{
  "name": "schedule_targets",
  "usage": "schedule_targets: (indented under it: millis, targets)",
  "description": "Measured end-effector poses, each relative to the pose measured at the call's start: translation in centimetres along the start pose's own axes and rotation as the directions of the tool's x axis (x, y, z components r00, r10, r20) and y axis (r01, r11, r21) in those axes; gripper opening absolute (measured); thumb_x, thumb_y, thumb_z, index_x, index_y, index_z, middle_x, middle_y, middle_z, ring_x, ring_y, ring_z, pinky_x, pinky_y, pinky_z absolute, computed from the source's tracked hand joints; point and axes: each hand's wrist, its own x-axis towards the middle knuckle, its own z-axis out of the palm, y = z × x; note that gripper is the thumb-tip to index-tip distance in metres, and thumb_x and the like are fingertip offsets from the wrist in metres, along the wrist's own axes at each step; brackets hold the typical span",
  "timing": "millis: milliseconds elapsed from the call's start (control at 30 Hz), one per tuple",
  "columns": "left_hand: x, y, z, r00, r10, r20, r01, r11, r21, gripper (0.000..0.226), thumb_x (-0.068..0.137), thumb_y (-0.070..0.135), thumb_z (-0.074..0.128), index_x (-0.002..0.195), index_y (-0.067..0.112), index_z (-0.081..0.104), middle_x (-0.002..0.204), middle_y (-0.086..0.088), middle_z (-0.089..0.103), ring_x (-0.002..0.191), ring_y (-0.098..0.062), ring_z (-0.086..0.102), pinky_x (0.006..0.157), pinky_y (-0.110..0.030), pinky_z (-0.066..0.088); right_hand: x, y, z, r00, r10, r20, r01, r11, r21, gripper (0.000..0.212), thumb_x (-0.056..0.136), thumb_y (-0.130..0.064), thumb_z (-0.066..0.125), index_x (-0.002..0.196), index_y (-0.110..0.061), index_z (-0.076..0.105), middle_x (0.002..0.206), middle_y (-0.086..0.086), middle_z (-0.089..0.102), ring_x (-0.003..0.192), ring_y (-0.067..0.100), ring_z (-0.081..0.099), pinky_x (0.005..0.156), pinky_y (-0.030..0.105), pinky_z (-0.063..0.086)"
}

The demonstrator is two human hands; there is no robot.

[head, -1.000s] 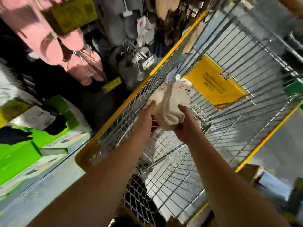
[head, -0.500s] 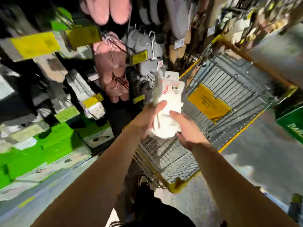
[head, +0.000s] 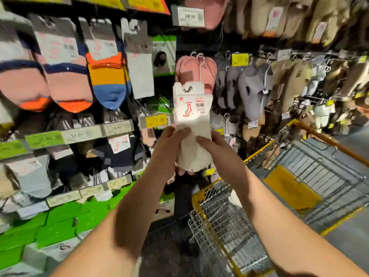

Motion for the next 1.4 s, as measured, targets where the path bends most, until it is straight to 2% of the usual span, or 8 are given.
schedule_targets:
  millis: [100, 233, 367, 467, 600, 867, 1200, 1400]
  targets:
    - [-1.2, 2.7, -1.5, 0.990, 0.113, 0.080, -0.117, 0.992, 0.043, 0.044, 0.083, 0.025, 0.064, 0.125, 0.015, 0.067, 0.121, -0.020, 0.069, 0.104, -0.037, 0.067, 0.095, -0.065, 0.048, 0.5, -3.2, 2.5, 0.994, -0.106, 0.021, 0.103, 0.989, 0.105, 0.040, 0.076, -0.028, 0.074, 0.112, -0.021, 0.058, 0.128, 0.037, 0.053, 0.107, 0.049, 0.059, 0.092, 0.035, 0.051]
    - [-3.3, 5.0, -2.7, 0.964, 0.218, 0.153, -0.226, 0.974, 0.034, 0.044, 0.097, 0.015, 0.054, 0.141, 0.007, 0.051, 0.133, -0.020, 0.063, 0.118, -0.040, 0.062, 0.094, -0.053, 0.053, 0.8, -5.5, 5.5, 0.990, -0.142, 0.015, 0.139, 0.981, 0.132, 0.064, 0.061, -0.052, 0.079, 0.114, -0.024, 0.054, 0.118, 0.010, 0.066, 0.104, 0.027, 0.068, 0.095, 0.044, 0.055]
    - [-4.7, 6.6, -3.5, 0.956, 0.279, -0.089, -0.276, 0.960, 0.048, 0.058, 0.085, 0.017, 0.072, 0.137, 0.012, 0.048, 0.122, -0.007, 0.072, 0.112, -0.026, 0.069, 0.090, -0.040, 0.056, 1.1, -6.3, 7.5, 0.992, -0.124, 0.001, 0.122, 0.978, 0.170, 0.040, 0.089, -0.025, 0.075, 0.113, -0.006, 0.049, 0.099, 0.009, 0.066, 0.082, 0.019, 0.066, 0.068, 0.026, 0.056]
    - [-5.2, 7.3, -4.3, 0.938, 0.290, -0.190, -0.270, 0.955, 0.124, 0.051, 0.082, 0.017, 0.078, 0.125, 0.020, 0.051, 0.113, 0.004, 0.074, 0.104, -0.015, 0.072, 0.091, -0.039, 0.055, 1.1, -6.3, 8.5, 0.984, -0.111, 0.136, 0.077, 0.969, 0.236, 0.053, 0.088, -0.027, 0.073, 0.124, 0.007, 0.055, 0.112, 0.019, 0.072, 0.102, 0.035, 0.071, 0.081, 0.038, 0.058]
    - [-5.3, 7.8, -5.4, 0.930, 0.280, -0.236, -0.215, 0.940, 0.265, 0.079, 0.070, 0.037, 0.085, 0.136, 0.020, 0.044, 0.119, 0.007, 0.070, 0.105, -0.012, 0.070, 0.096, -0.041, 0.054, 1.3, -6.0, 8.8, 0.955, -0.164, 0.249, 0.100, 0.963, 0.251, 0.020, 0.101, -0.013, 0.055, 0.118, -0.008, 0.065, 0.113, 0.009, 0.075, 0.105, 0.026, 0.071, 0.089, 0.036, 0.058]
    - [-3.3, 8.1, -5.2, 0.854, 0.366, -0.371, -0.206, 0.891, 0.404, 0.046, 0.095, 0.035, 0.064, 0.130, 0.024, 0.036, 0.111, 0.017, 0.060, 0.094, 0.006, 0.059, 0.075, -0.017, 0.047, 4.7, -6.4, 8.7, 0.926, -0.153, 0.346, 0.064, 0.965, 0.254, 0.019, 0.102, -0.016, 0.053, 0.114, -0.023, 0.067, 0.113, -0.004, 0.075, 0.109, 0.018, 0.070, 0.087, 0.028, 0.058]
    - [-1.3, 9.7, -6.8, 0.745, 0.409, -0.527, -0.228, 0.899, 0.374, 0.042, 0.094, 0.029, 0.067, 0.129, 0.013, 0.048, 0.116, 0.005, 0.070, 0.101, -0.009, 0.069, 0.088, -0.034, 0.056, 9.7, -6.4, 9.5, 0.911, -0.057, 0.408, -0.070, 0.955, 0.288, 0.020, 0.099, -0.020, 0.058, 0.117, -0.022, 0.067, 0.116, 0.004, 0.074, 0.109, 0.025, 0.070, 0.098, 0.044, 0.052]
    - [-1.4, 10.2, -7.2, 0.709, 0.421, -0.566, -0.244, 0.899, 0.363, 0.031, 0.097, 0.027, 0.064, 0.124, 0.018, 0.051, 0.111, 0.008, 0.071, 0.087, 0.003, 0.069, 0.065, -0.014, 0.054, 12.9, -7.4, 7.9, 0.924, -0.089, 0.373, -0.012, 0.966, 0.260, 0.022, 0.104, -0.031, 0.051, 0.121, -0.026, 0.064, 0.116, -0.005, 0.074, 0.105, 0.013, 0.071, 0.083, 0.030, 0.058]
